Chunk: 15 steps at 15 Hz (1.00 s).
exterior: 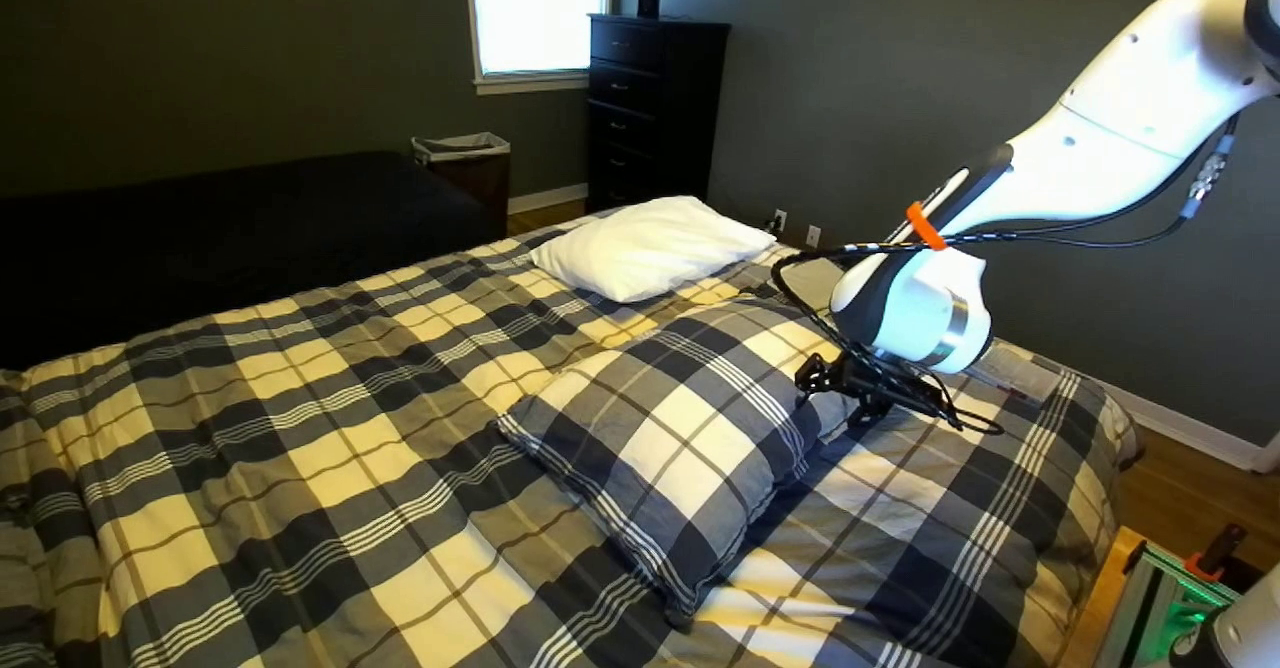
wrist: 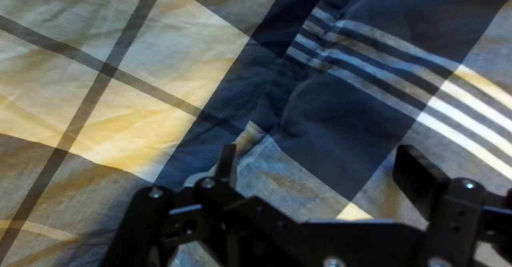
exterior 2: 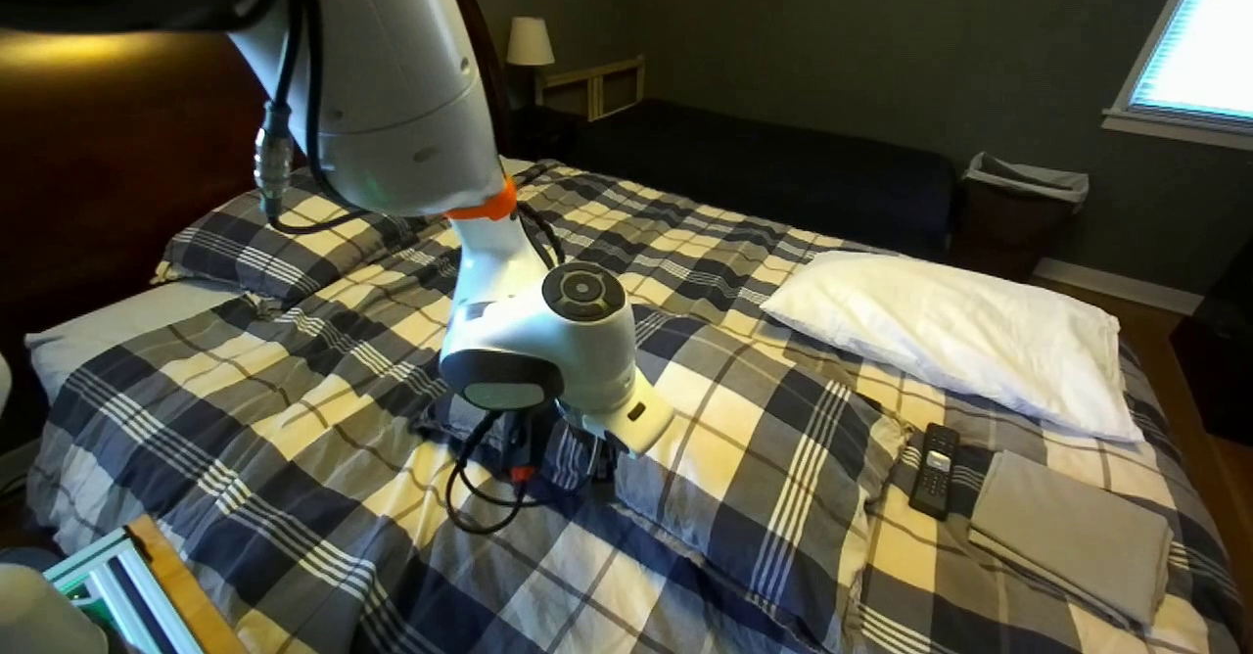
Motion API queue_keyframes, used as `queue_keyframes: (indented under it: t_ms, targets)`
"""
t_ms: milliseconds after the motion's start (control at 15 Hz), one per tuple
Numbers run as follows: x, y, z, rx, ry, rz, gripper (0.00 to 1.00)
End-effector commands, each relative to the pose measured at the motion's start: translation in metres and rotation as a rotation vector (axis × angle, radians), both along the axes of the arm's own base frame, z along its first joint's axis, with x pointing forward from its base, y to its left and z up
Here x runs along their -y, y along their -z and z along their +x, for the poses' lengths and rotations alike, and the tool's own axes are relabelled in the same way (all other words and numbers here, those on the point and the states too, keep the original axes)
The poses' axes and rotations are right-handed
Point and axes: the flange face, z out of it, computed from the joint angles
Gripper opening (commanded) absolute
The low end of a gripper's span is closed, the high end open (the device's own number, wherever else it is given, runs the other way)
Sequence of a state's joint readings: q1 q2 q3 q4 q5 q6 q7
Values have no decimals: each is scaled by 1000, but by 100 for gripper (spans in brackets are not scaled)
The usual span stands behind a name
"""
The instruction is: Flip the pillow
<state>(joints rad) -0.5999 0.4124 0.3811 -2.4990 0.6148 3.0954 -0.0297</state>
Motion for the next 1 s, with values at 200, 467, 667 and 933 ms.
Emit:
queue_keyframes:
  t_ms: [200,467,667,933]
  targets:
    - [9,11,-1,-4,9,-15,100]
    - [24,35,-12,-39,13,-18,100]
    - [35,50,-16,-48,32,16,100]
    - [40,67,-4,9,38,56,100]
